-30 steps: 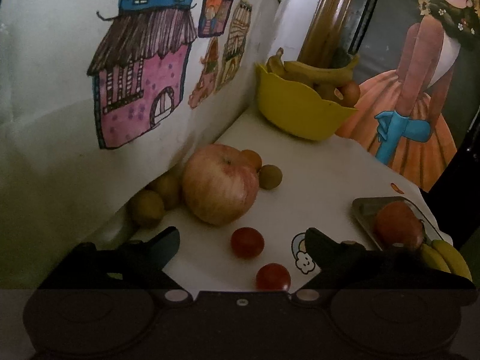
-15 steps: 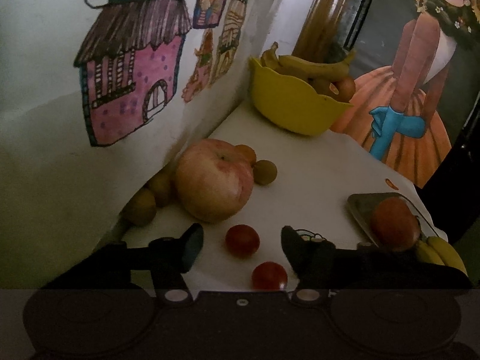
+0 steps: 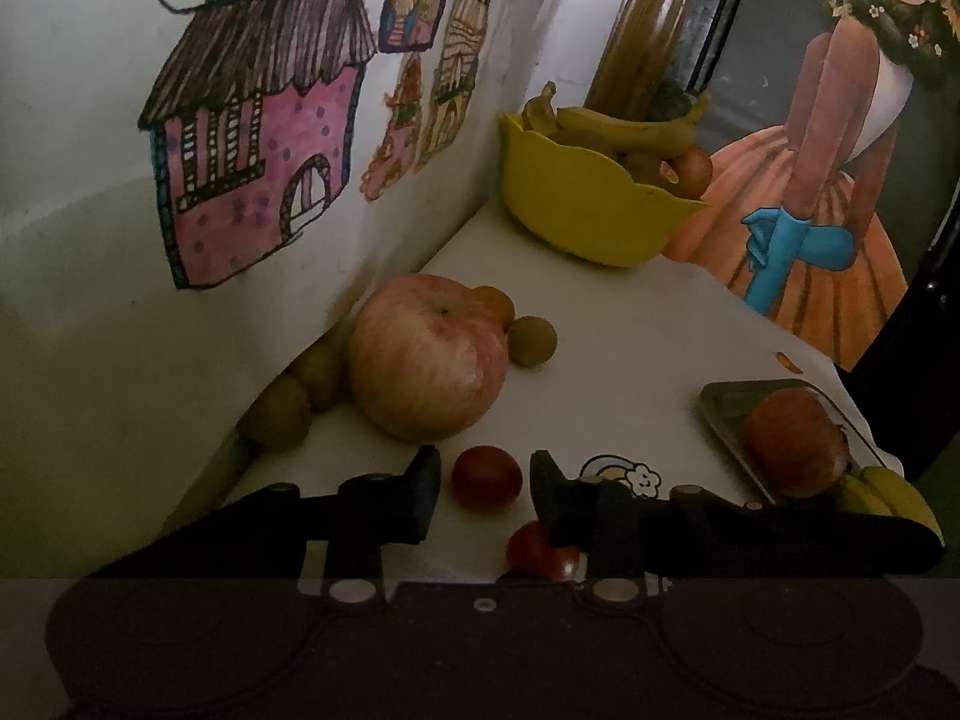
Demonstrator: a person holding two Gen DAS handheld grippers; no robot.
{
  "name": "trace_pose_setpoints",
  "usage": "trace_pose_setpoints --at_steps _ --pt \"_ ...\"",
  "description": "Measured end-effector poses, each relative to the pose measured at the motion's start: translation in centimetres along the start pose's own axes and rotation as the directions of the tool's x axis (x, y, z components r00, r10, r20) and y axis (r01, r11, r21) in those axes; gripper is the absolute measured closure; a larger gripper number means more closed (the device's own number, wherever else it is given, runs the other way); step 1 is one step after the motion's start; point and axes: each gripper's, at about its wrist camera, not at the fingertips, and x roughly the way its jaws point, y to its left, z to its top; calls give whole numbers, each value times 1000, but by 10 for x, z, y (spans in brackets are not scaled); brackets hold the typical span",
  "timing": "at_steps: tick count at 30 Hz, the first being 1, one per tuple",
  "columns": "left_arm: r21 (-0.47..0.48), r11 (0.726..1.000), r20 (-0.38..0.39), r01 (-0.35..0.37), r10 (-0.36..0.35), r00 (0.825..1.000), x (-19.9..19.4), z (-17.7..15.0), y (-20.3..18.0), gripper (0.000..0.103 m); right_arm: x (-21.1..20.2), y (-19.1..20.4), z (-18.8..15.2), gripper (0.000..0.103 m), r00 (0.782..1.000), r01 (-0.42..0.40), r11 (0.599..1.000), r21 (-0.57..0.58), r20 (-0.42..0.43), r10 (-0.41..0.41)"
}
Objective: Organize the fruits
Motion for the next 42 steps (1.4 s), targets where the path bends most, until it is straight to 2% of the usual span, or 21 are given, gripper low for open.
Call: trace_pose_setpoints --at_steps 2,5,26,35,42 --pt "-1 1000 0 0 0 1000 0 0 1 75 -1 0 1 73 1000 -4 1000 0 0 4" --pt "11 1000 1 0 0 1000 1 -1 0 75 -2 0 1 76 1000 -4 1000 2 0 4" --pt "37 999 5 -11 11 1000 -1 -2 -5 77 -8 4 -2 77 1000 17 1000 -24 -4 -18" --pt "49 999 9 -3 2 1000 -18 -12 -19 77 -35 0 -20 77 999 47 999 9 4 -47" --pt "70 997 2 27 -27 1000 -28 -21 -45 77 -68 -8 -32 77 996 77 996 53 35 -79"
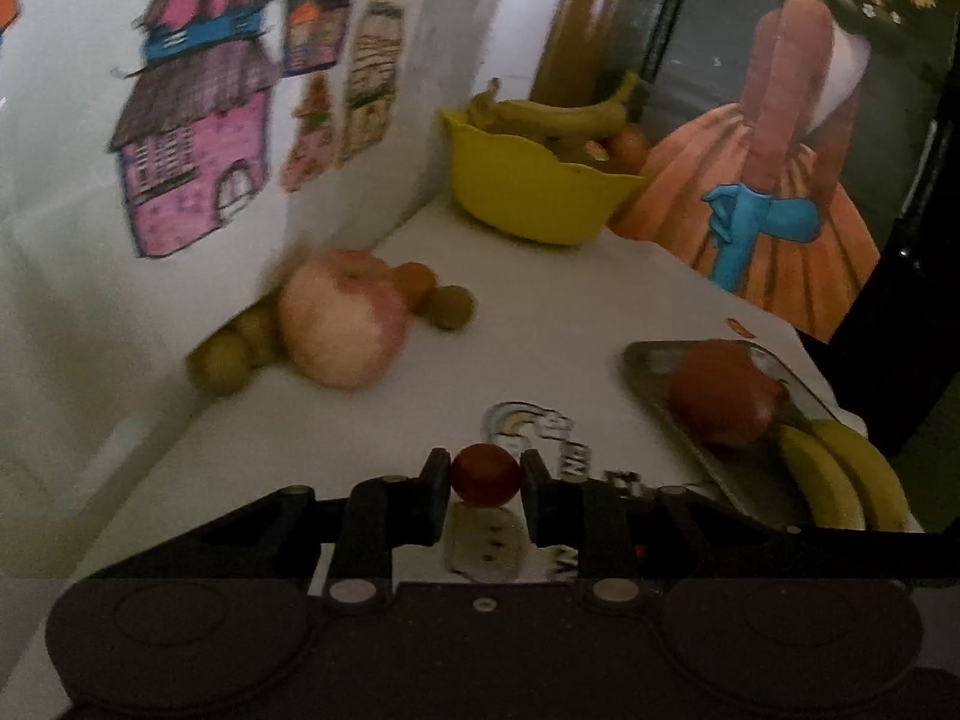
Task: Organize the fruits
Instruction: 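Carry both cherry tomatoes over the metal tray with both grippers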
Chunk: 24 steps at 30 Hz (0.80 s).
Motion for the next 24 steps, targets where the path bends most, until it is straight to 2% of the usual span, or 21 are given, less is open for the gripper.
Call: trace_pose_setpoints --at_steps 10,17,24 --pt "54 996 10 65 -66 998 -3 0 -60 77 -62 -31 -14 77 993 64 996 67 95 -70" --pt "83 989 -6 124 -124 992 10 -2 -104 77 -102 -70 -26 77 974 153 978 139 148 -173" --pt "110 980 -28 168 -166 986 28 -5 -141 77 -115 -111 -39 77 952 232 949 214 150 -266"
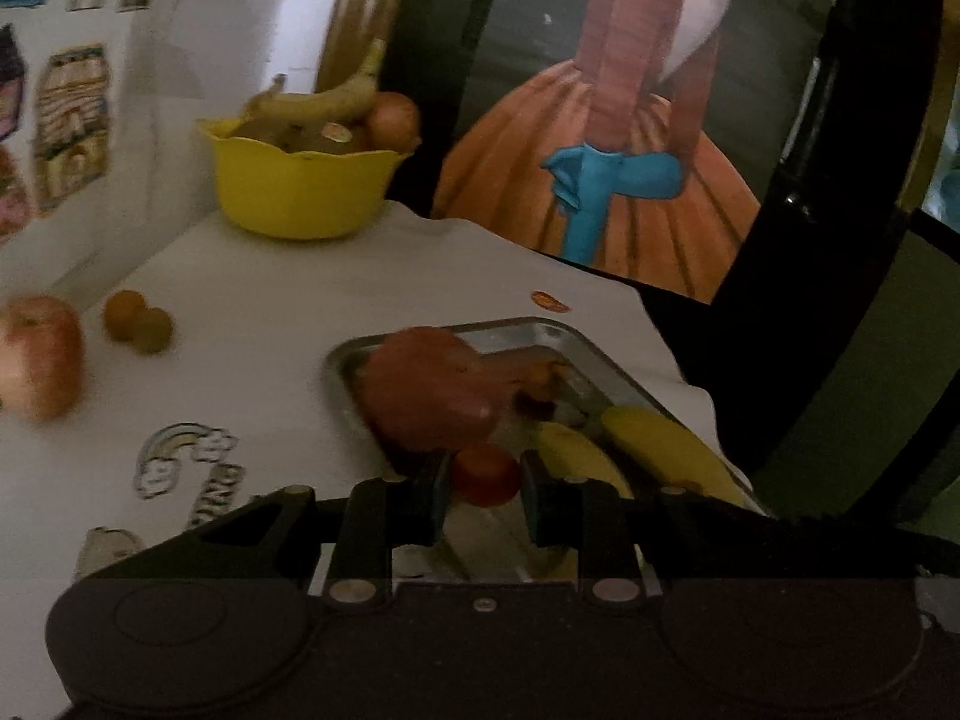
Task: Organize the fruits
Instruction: 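Carry both cherry tomatoes over the metal tray with both grippers, then lower both cherry tomatoes into the metal tray and open both grippers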
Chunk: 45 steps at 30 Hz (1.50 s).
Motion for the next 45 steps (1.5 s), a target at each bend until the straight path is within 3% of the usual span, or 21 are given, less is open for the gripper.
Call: trace_pose_setpoints --at_steps 11,32,40,45 --pt "-3 1000 -30 -12 12 999 26 -3 -6 77 33 -34 7 77 998 64 998 21 11 -64" --pt "-14 999 -60 -33 33 998 37 -7 -3 75 55 -34 11 73 997 72 997 1 5 -72" --pt "-31 999 -27 -36 35 999 23 -4 -4 59 38 -35 10 53 994 98 995 13 40 -99" --pt "-47 998 19 -47 48 999 0 -1 0 34 14 -33 16 39 988 128 992 21 87 -130"
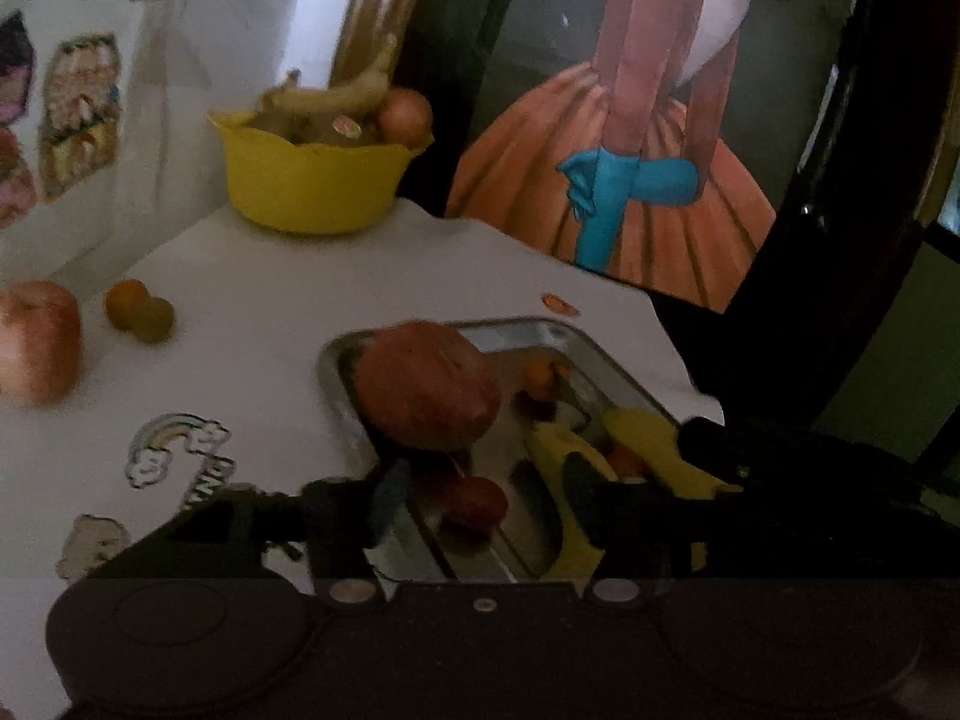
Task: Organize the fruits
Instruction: 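Lower both cherry tomatoes into the metal tray and open both grippers, then withdraw both open grippers from the tray toward the apple and kiwis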
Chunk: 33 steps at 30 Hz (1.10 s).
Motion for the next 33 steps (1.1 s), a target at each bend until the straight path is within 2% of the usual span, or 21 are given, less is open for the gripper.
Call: trace_pose_setpoints --at_steps 8,11,13,25,33 --pt "-32 999 101 -37 40 994 -55 6 15 7 -42 11 11 14 997 13 1000 -1 73 -13" --pt "-48 998 137 -51 57 989 -79 5 21 1 -60 20 14 5 995 0 1000 -1 99 0" --pt "-57 997 156 -61 69 985 -95 4 24 1 -72 27 16 1 993 -6 1000 -7 119 7" --pt "-112 984 215 -137 158 964 -172 -23 56 1 -134 82 8 0 989 -31 997 -74 143 41" --pt "-132 970 202 -204 228 952 -205 -47 81 1 -160 114 -12 0 992 -41 994 -97 118 52"
